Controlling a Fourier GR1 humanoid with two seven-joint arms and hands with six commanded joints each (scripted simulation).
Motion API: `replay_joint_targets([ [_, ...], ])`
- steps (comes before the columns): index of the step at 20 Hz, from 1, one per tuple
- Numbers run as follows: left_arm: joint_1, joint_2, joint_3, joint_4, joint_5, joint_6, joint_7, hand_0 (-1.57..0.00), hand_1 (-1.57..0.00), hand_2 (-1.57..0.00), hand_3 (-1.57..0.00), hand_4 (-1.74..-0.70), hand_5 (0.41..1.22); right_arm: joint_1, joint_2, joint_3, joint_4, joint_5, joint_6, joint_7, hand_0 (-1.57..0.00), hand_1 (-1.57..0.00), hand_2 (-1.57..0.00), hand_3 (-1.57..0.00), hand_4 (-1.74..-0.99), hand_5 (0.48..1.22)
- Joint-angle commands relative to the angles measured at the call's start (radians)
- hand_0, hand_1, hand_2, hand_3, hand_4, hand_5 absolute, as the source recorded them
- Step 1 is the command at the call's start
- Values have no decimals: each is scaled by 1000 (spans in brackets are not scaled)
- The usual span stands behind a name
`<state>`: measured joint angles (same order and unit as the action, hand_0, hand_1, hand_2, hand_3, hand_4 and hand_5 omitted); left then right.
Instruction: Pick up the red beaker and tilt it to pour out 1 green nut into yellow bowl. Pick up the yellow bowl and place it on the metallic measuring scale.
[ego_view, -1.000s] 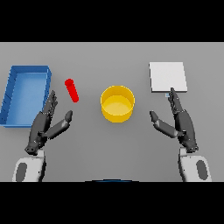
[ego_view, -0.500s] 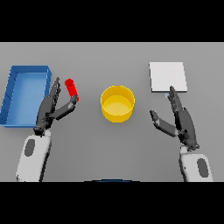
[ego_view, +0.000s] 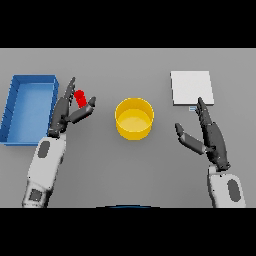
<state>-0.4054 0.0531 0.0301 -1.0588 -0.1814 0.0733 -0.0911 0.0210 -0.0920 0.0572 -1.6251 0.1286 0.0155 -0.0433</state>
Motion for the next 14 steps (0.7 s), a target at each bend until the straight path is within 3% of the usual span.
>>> replay_joint_targets([
  [1,-16,-6,3,24,2,1,-20,1,1,1,1,-1245,660,-3,6,1,5,-7,4,-2,1,1,1,1,-1299,639],
  [7,-87,-31,46,154,24,16,-102,1,-6,-50,-30,-1347,726,-13,15,3,13,-4,-2,-2,1,1,1,1,-1301,647],
  [9,-103,-45,62,177,35,33,-120,-338,-306,-322,-239,-1385,765,-7,10,-3,10,-6,-3,-1,1,1,1,1,-1294,645],
  [10,-118,-56,78,197,51,36,-125,-585,-556,-551,-416,-1416,786,-11,16,2,7,-2,-7,5,1,1,1,1,-1292,645],
  [12,-139,-58,99,228,63,43,-156,-940,-921,-918,-832,-1425,943,-9,11,-1,4,-1,-8,7,1,1,1,1,-1290,646],
  [14,-148,-63,95,234,51,58,-165,-1167,-1155,-1153,-1081,-1529,1043,-9,7,-1,-1,-1,-5,10,1,1,1,1,-1291,649],
])
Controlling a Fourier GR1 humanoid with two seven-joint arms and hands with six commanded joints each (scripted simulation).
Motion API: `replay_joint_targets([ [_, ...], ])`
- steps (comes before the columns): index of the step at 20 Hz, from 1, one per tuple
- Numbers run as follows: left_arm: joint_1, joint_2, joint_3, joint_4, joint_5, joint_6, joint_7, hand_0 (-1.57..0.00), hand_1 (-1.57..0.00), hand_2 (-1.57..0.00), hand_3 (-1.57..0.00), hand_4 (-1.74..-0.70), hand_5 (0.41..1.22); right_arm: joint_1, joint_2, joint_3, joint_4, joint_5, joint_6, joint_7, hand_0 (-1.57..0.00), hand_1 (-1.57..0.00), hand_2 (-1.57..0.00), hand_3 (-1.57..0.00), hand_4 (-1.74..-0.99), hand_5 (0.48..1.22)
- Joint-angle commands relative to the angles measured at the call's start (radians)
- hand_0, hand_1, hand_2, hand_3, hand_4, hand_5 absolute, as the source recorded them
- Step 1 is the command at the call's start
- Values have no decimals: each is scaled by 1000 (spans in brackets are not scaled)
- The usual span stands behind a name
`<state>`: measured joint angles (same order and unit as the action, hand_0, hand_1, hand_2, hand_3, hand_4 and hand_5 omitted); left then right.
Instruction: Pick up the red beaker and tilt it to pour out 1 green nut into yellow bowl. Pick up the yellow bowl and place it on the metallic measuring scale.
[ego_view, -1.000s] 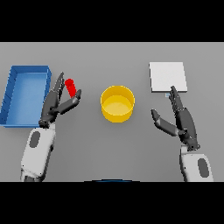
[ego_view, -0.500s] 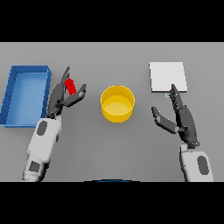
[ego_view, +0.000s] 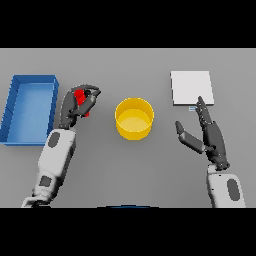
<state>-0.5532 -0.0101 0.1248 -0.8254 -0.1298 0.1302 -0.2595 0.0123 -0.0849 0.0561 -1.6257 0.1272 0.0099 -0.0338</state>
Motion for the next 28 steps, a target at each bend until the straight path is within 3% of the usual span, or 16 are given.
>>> replay_joint_targets([
  [1,8,-3,-9,-5,-5,7,-20,-1248,-1238,-1237,-1126,-1566,1079,0,4,4,1,1,0,1,1,1,1,1,-1292,651],
  [3,6,3,-18,-7,-1,5,-18,-1364,-1358,-1357,-1176,-1621,1130,5,6,9,-13,5,-2,-1,1,1,1,1,-1290,649],
  [6,7,10,-43,-22,-13,-2,3,-1465,-1462,-1462,-1369,-1542,1174,-1,-2,-3,-2,0,-3,0,1,1,1,1,-1288,648],
  [14,11,18,-67,-161,-50,-1,74,-1553,-1553,-1553,-1537,-1499,1213,13,12,16,-3,24,-12,-27,1,1,1,1,-1294,664],
  [16,3,36,-97,-218,-89,-7,118,-1560,-1559,-1559,-1549,-1496,1216,14,16,21,2,30,-13,-33,1,1,1,1,-1289,664],
  [20,1,64,-183,-295,-200,-4,222,-1565,-1565,-1565,-1560,-1616,1170,12,15,24,5,29,-6,-29,1,1,1,1,-1277,667],
  [24,-20,105,-194,-298,-232,-31,262,-1565,-1565,-1565,-1560,-1616,1140,16,12,22,2,26,-4,-21,1,1,1,1,-1277,679],
  [26,-33,123,-233,-313,-278,-44,276,-1567,-1567,-1567,-1564,-1661,1126,32,12,23,-14,23,-2,-35,1,1,1,1,-1273,686],
  [28,-76,160,-291,-298,-358,-77,315,-1569,-1569,-1569,-1566,-1690,1124,20,17,21,-12,13,1,-13,1,1,1,1,-1274,688],
])
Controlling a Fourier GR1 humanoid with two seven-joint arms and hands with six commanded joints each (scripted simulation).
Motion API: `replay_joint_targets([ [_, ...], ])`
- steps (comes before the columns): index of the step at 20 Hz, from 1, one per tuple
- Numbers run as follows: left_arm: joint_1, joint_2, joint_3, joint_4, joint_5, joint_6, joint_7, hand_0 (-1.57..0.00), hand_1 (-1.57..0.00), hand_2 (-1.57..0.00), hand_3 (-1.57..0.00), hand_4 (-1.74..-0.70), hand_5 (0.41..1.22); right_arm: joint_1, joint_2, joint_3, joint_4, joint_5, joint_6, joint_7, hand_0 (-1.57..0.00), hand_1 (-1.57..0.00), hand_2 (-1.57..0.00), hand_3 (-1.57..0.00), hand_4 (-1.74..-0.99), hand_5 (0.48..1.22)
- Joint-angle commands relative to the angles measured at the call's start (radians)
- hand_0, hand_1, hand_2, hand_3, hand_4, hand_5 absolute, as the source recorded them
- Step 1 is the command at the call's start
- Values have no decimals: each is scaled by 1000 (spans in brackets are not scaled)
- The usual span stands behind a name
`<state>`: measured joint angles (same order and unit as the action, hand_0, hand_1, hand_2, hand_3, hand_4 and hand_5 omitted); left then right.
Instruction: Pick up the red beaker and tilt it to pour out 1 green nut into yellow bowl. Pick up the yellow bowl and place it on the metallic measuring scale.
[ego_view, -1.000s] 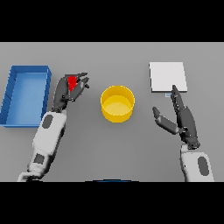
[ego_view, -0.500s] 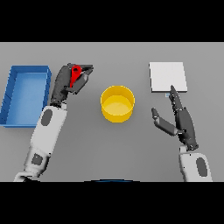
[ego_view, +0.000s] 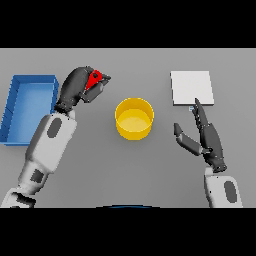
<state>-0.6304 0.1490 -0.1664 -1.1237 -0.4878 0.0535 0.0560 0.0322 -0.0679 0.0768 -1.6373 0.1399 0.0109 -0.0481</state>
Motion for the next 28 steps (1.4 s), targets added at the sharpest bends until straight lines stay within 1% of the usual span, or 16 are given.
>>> replay_joint_targets([
  [1,-18,16,-38,6,-48,-11,2,-1569,-1569,-1569,-1567,-1700,1127,-2,4,4,2,4,-1,1,1,1,1,1,-1272,689],
  [3,-60,48,-102,19,-132,-45,30,-1570,-1570,-1570,-1569,-1715,1136,-10,-3,-1,-6,9,-9,17,1,1,1,1,-1280,690],
  [5,-101,78,-163,35,-202,-99,52,-1570,-1570,-1570,-1570,-1724,1160,-5,-4,2,1,13,-5,3,1,1,1,1,-1287,694],
  [9,-174,116,-267,85,-296,-223,42,-1571,-1571,-1571,-1570,-1734,1196,11,-11,5,-15,21,-5,2,1,1,1,1,-1290,694],
  [11,-225,121,-314,108,-344,-291,48,-1571,-1571,-1571,-1571,-1640,1205,13,2,9,-19,15,-5,19,1,1,1,1,-1290,685],
  [12,-241,125,-334,125,-366,-309,33,-1571,-1571,-1571,-1571,-1606,1208,1,11,2,-15,0,-8,34,1,1,1,1,-1284,678],
  [14,-275,136,-388,150,-417,-355,24,-1571,-1571,-1571,-1403,-1648,1213,-1,23,-1,5,-9,-7,46,1,1,1,1,-1279,661],
  [15,-290,136,-415,150,-438,-392,34,-1571,-1571,-1571,-1355,-1663,1214,0,20,-10,7,-14,-10,37,1,1,1,1,-1279,651],
  [17,-326,136,-468,155,-490,-446,49,-1571,-1571,-1571,-1315,-1685,1217,-6,15,-21,10,-32,-2,36,1,1,1,1,-1292,635],
  [18,-355,128,-485,180,-513,-456,48,-1571,-1571,-1571,-1301,-1693,1218,-2,18,-22,9,-39,1,29,1,1,1,1,-1299,627],
  [19,-371,128,-500,187,-527,-477,40,-1571,-1571,-1571,-1267,-1699,1218,-2,14,-27,5,-55,13,22,1,1,1,1,-1303,619],
  [21,-405,120,-535,199,-556,-510,15,-1571,-1571,-1571,-1203,-1709,1219,-5,30,-21,14,-51,6,34,1,1,1,1,-1301,607],
  [23,-426,116,-580,211,-595,-511,-15,-1571,-1571,-1571,-1336,-1719,1220,7,26,-16,9,-42,8,10,1,1,1,1,-1297,607],
  [25,-460,104,-618,238,-638,-499,-29,-1571,-1571,-1571,-1420,-1726,1220,-9,28,-19,17,-38,-1,24,1,1,1,1,-1300,601],
  [26,-468,106,-638,230,-657,-507,-32,-1571,-1571,-1571,-1450,-1729,1220,3,21,-16,2,-35,3,17,1,1,1,1,-1297,600],
  [28,-482,102,-671,234,-690,-508,-43,-1571,-1571,-1571,-1494,-1733,1221,0,17,-16,4,-26,-3,33,1,1,1,1,-1299,601],
])
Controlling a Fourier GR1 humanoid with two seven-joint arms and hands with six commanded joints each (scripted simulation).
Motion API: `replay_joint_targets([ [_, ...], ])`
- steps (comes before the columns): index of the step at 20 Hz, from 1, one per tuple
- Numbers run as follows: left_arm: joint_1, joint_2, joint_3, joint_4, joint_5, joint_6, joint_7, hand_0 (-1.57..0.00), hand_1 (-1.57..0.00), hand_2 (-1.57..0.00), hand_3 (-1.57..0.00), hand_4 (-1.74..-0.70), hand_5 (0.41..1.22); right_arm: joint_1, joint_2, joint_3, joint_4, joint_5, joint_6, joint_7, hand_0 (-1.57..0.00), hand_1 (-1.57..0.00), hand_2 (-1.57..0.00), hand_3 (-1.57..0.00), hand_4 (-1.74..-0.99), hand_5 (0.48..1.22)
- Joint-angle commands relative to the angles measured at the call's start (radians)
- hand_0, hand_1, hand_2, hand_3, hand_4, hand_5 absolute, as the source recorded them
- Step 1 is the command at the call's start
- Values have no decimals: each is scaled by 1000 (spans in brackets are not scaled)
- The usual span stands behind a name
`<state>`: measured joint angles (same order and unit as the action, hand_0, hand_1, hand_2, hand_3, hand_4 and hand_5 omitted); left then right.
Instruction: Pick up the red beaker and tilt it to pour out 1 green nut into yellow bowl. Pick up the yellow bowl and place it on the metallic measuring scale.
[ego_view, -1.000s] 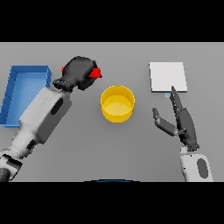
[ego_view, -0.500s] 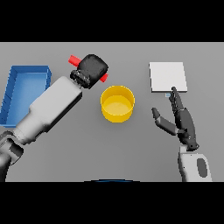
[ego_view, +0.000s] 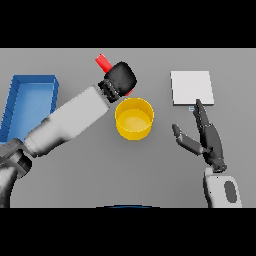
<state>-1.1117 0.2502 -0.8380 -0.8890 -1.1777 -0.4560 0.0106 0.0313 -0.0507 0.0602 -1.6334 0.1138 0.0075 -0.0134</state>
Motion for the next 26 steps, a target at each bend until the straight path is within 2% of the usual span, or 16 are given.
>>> replay_joint_targets([
  [1,-9,2,-17,4,-20,6,-3,-1571,-1571,-1571,-1509,-1735,1221,-3,-1,-4,4,-2,-2,3,1,1,1,1,-1297,602],
  [2,-15,-2,-34,6,-35,6,-10,-1571,-1571,-1571,-1522,-1736,1221,-6,3,-4,22,0,-2,-2,1,1,1,1,-1291,603],
  [5,-58,-15,-95,46,-93,-3,-33,-1571,-1571,-1571,-1546,-1738,1221,13,-5,-6,-1,-1,0,-25,1,1,1,1,-1283,602],
  [7,-71,-26,-142,56,-125,-19,-63,-1571,-1571,-1571,-1555,-1739,1221,9,-4,-1,2,1,4,-14,1,1,1,1,-1290,607],
  [14,-118,-49,-207,92,-188,-49,-78,-1571,-1571,-1571,-1568,-1741,1221,-10,-6,-4,23,25,-18,-23,1,1,1,1,-1274,592],
  [15,-125,-50,-213,99,-193,-50,-83,-1571,-1571,-1571,-1568,-1741,1221,2,-2,0,16,21,-13,-38,1,1,1,1,-1268,589],
  [16,-134,-55,-218,107,-199,-57,-86,-1571,-1571,-1571,-1569,-1741,1221,1,3,1,30,25,-16,-36,1,1,1,1,-1264,588],
  [19,-167,-60,-219,124,-211,-40,-89,-1571,-1571,-1571,-1570,-1741,1221,11,5,10,3,41,-28,-19,1,1,1,1,-1238,584],
  [21,-191,-44,-212,114,-212,-41,-102,-1571,-1571,-1571,-1570,-1740,1221,13,-5,3,5,27,-15,-18,1,1,1,1,-1233,585],
  [23,-227,-38,-182,133,-207,-21,-93,-1571,-1571,-1571,-1571,-1738,1159,-4,-6,0,13,27,-16,-16,1,1,1,1,-1222,590],
  [24,-246,-23,-171,143,-210,-2,-90,-1571,-1571,-1571,-1571,-1738,1171,-8,-2,0,20,21,-12,-32,1,1,1,1,-1219,595],
  [25,-276,-15,-145,149,-203,14,-95,-1571,-1390,-1379,-1571,-1686,1181,-5,0,7,12,28,-13,-47,1,1,1,1,-1219,601],
  [26,-293,-7,-125,166,-203,53,-90,-1571,-1269,-1251,-1571,-1644,1189,0,-1,3,3,17,-8,-50,1,1,1,1,-1222,609],
])
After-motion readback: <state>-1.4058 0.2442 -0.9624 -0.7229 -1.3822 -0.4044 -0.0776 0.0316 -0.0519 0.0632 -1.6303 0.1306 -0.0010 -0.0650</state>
